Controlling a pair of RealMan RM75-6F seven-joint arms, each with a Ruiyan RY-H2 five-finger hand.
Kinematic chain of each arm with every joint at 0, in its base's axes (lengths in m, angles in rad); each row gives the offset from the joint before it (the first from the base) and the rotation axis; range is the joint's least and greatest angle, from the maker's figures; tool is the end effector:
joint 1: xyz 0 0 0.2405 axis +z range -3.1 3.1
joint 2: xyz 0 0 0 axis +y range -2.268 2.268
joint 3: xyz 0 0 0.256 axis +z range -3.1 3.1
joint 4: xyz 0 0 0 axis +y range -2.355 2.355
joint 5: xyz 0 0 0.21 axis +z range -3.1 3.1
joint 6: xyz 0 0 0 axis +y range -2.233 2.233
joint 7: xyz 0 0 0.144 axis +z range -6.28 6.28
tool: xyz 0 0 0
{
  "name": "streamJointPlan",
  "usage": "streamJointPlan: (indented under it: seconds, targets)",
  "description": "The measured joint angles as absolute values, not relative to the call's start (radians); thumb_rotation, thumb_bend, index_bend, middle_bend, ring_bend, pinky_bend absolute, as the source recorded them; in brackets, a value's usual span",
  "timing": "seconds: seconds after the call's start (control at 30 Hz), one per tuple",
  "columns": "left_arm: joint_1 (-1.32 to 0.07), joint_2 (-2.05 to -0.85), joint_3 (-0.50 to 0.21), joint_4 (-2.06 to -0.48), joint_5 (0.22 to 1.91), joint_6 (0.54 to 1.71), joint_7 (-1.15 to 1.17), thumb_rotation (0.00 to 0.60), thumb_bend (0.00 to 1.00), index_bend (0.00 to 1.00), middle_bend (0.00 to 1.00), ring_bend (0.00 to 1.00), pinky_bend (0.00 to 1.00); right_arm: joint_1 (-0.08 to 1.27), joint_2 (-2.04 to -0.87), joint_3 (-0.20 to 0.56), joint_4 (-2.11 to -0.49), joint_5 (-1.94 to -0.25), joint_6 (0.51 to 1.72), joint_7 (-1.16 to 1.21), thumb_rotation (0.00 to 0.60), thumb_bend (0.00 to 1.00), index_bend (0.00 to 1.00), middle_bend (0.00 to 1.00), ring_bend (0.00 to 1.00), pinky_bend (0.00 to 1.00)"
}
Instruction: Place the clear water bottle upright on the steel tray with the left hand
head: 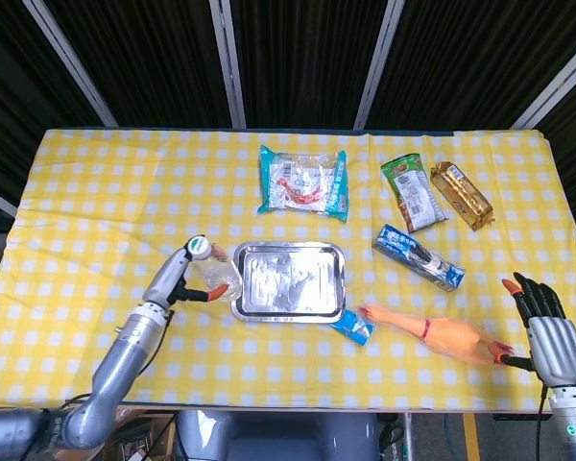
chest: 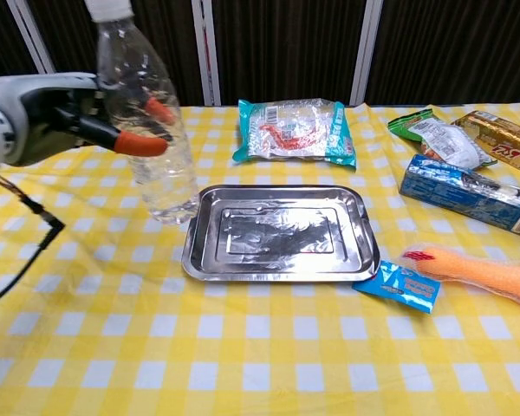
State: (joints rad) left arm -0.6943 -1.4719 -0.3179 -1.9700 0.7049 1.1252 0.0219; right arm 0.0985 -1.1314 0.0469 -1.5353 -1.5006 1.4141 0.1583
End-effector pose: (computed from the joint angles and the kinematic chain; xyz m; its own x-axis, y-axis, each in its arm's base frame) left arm -0.0945 0.3003 0.0172 -0.3933 0.4047 0.8255 0.9142 0.0764 0.3981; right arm -0.3272 -0.1857 0.1535 0.3070 -0.0667 0.9494 -0.9516 -0.0056 0.3073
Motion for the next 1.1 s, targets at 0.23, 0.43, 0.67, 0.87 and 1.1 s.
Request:
streamJointPlan:
  seconds: [0.23,0.43,0.67,0.87,1.1]
  targets:
    - [-0.828,-1.704,-0.376,-1.854,0.57,1.244,0.182,0.6,0.42,0.54,0.5,0.03,0.11,0.098,-1.129,0.048,-1.523,-1.5,1.414,0.183,0.6,0.05,0.11,0.0,0.03,0.0]
    - [-0.888,-1.842,-0.41,-1.704,0.545,1.294,0.237,0.6,0.43,0.54,0.5,0.03,0.11,0.098,-1.128,0.052,-1.512,-1.491,1.412,0.2,0.6,0.05,0.11,0.0,0.03,0.0]
    - [-0.913,-1.932,-0.43,-1.601,0.552,1.286,0.253,0.6,0.43,0.54,0.5,0.03,0.11,0.102,-1.131,0.05,-1.505,-1.495,1.405,0.205,0.6,0.05,0.11,0.0,0.03,0.0]
    - [-0.918,-1.972,-0.431,-1.552,0.559,1.26,0.261,0.6,0.36,0.48,0.41,0.02,0.1,0.101,-1.13,0.05,-1.506,-1.495,1.407,0.21,0.6,0.05,0.11,0.0,0.03,0.0]
    - [-0.908,-1.962,-0.411,-1.561,0.569,1.219,0.304,0.6,0.14,0.19,0.11,0.0,0.05,0.101,-1.128,0.048,-1.506,-1.499,1.409,0.215,0.6,0.05,0.11,0.0,0.03,0.0]
